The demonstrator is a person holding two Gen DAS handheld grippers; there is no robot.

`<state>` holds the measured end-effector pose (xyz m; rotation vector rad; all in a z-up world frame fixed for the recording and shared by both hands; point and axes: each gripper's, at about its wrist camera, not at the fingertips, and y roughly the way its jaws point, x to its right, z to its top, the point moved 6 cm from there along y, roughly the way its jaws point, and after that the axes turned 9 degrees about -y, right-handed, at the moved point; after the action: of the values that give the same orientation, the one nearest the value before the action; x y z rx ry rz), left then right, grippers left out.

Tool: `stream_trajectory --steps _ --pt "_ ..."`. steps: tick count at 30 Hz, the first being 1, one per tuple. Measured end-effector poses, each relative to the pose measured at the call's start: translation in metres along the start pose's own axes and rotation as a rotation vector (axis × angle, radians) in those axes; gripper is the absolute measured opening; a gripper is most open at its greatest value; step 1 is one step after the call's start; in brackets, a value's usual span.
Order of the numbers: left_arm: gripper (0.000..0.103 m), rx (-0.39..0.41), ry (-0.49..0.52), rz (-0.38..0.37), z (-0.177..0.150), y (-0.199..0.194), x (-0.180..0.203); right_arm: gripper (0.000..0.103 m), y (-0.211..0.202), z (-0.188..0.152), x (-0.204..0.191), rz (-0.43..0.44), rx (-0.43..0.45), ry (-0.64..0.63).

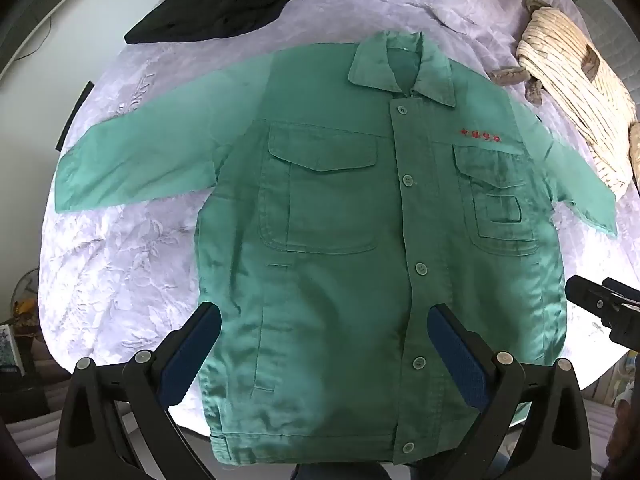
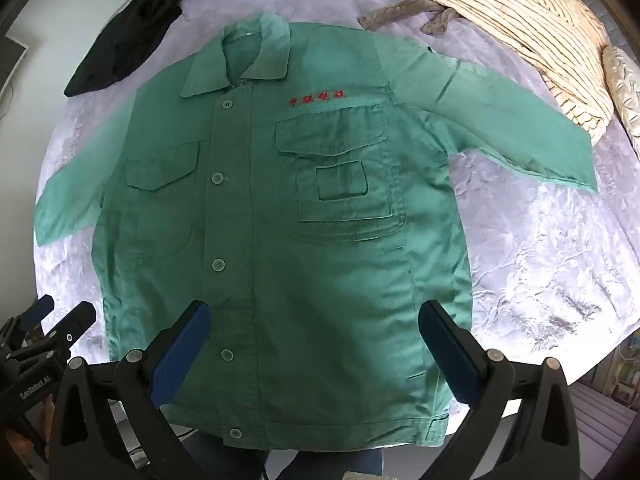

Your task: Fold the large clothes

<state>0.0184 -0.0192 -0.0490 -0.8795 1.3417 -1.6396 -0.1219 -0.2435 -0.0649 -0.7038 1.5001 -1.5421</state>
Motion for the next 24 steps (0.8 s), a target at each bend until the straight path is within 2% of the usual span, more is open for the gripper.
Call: stream_trajectory --steps 24 --pt "0.103 0.000 0.001 0.020 0.0016 0.0018 -0.0023 0.103 0.0049 0.0018 0.0005 0.007 -0.011 -0.009"
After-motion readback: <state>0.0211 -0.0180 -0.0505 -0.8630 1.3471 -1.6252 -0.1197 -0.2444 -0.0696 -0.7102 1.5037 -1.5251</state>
